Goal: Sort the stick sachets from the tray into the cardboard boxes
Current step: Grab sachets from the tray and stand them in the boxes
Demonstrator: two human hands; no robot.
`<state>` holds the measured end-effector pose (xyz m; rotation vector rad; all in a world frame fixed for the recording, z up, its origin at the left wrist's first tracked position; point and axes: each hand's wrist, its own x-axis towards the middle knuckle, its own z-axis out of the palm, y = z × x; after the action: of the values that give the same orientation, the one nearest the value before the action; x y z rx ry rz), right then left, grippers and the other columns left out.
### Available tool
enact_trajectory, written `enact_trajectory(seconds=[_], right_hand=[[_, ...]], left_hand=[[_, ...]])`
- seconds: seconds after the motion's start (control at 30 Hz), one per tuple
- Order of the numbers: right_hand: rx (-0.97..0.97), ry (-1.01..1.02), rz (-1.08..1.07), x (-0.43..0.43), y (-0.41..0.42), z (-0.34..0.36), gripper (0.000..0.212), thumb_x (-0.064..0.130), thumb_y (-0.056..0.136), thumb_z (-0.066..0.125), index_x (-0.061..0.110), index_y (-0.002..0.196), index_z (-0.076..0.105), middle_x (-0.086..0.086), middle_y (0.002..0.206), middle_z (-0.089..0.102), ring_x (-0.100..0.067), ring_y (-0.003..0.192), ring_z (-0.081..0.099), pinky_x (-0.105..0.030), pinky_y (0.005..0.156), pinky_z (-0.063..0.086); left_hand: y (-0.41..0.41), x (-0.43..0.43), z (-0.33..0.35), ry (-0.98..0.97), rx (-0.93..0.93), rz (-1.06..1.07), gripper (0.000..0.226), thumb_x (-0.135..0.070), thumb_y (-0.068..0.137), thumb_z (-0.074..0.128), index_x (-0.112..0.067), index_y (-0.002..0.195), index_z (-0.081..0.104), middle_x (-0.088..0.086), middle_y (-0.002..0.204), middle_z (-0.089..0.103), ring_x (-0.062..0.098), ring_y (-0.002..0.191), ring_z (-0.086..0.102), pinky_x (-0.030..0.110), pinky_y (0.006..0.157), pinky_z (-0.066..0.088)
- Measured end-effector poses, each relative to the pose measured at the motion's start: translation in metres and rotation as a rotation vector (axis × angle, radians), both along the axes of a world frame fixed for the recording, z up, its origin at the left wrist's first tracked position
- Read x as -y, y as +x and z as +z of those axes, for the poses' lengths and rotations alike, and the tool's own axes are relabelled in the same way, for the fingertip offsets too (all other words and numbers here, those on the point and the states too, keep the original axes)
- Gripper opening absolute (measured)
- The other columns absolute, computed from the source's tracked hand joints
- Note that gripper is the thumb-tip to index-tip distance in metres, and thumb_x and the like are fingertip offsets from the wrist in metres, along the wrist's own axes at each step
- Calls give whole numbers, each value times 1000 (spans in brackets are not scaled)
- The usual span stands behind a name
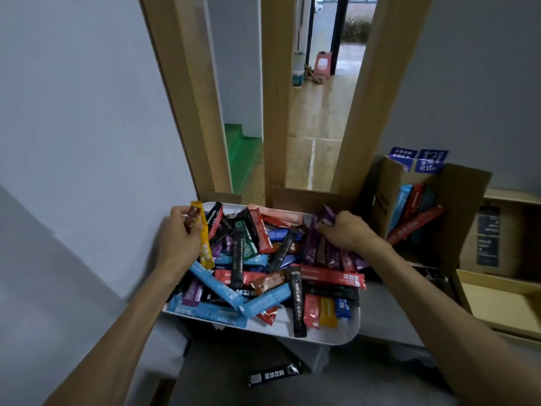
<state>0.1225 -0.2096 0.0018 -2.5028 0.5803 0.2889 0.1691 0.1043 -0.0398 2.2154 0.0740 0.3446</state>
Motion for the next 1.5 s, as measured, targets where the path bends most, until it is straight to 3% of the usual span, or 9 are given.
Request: enact_trajectory(seconds=[0.1, 0.2, 0.4, 0.53, 0.63, 0.83, 0.97, 1.23, 1.5], right_hand=[[-47, -115, 68, -15, 3, -9, 56, 64, 83, 66, 12, 103, 60, -6, 94, 59, -29, 93, 65, -32, 71, 48], [-30, -122, 66, -22, 11, -13, 59, 61, 80, 70, 11, 111, 63, -9, 103, 66, -29, 98, 66, -34, 79, 54], [64, 148, -99, -13, 14, -19, 38, 34, 83, 76, 13, 105, 55, -7, 98, 62, -26, 93, 65, -39, 83, 57], [266, 316, -144, 3, 5, -1, 17, 20, 87, 72, 14, 99, 63, -8, 96, 69, -21, 83, 69, -33, 70, 57], [393, 464, -81, 6, -6, 18, 11, 11, 89, 68, 18, 94, 62, -11, 95, 70, -23, 86, 70, -37, 78, 58], [569, 897, -121, -4, -35, 34, 16, 2, 94, 59, 8, 107, 63, -8, 97, 74, -13, 82, 73, -28, 71, 56], [669, 1127, -148, -22, -54, 47, 16, 0, 94, 57, 12, 102, 64, -7, 97, 77, -21, 93, 73, -35, 77, 60], [729, 998, -177, -19, -87, 35, 8, 9, 95, 59, 3, 96, 65, -19, 95, 70, -35, 96, 69, -58, 91, 54], [758, 1098, -172, 26, -133, 31, 29, 35, 101, 48, 19, 118, 65, -10, 112, 73, -24, 108, 70, -46, 96, 55]], left_hand=[[-4, 10, 4, -52, 37, 8, 21, -17, 101, 54, -13, 121, 50, -2, 96, 59, 6, 73, 55, 22, 58, 40], [-11, 19, 5, -118, 129, 45, 26, -10, 100, 51, -8, 126, 47, -2, 104, 52, 18, 90, 57, 27, 71, 45], [-6, 23, 13, -205, 217, 57, 29, -10, 101, 49, -6, 129, 43, 3, 112, 51, 21, 99, 57, 32, 80, 47], [4, 21, 26, -233, 234, 57, 26, -13, 102, 49, -12, 127, 43, 1, 104, 57, 14, 80, 61, 14, 53, 46], [7, 24, 41, -260, 299, 70, 30, -14, 101, 49, -12, 130, 42, 3, 108, 59, 18, 87, 63, 11, 57, 46], [-15, 54, 106, -356, 496, 37, 27, -6, 99, 41, -21, 122, 37, -11, 89, 56, -7, 70, 55, 15, 58, 43], [-62, 128, 106, -422, 309, -195, 29, -10, 104, 45, -13, 133, 42, -11, 107, 57, -18, 85, 56, 0, 67, 44], [-115, 211, 75, -616, 169, -239, 17, -13, 102, 50, -19, 117, 55, -11, 97, 62, -9, 88, 59, 5, 73, 43], [-134, 261, 76, -481, 135, -443, 23, -26, 100, 56, -24, 120, 66, -8, 115, 63, 1, 105, 63, 22, 90, 54]])
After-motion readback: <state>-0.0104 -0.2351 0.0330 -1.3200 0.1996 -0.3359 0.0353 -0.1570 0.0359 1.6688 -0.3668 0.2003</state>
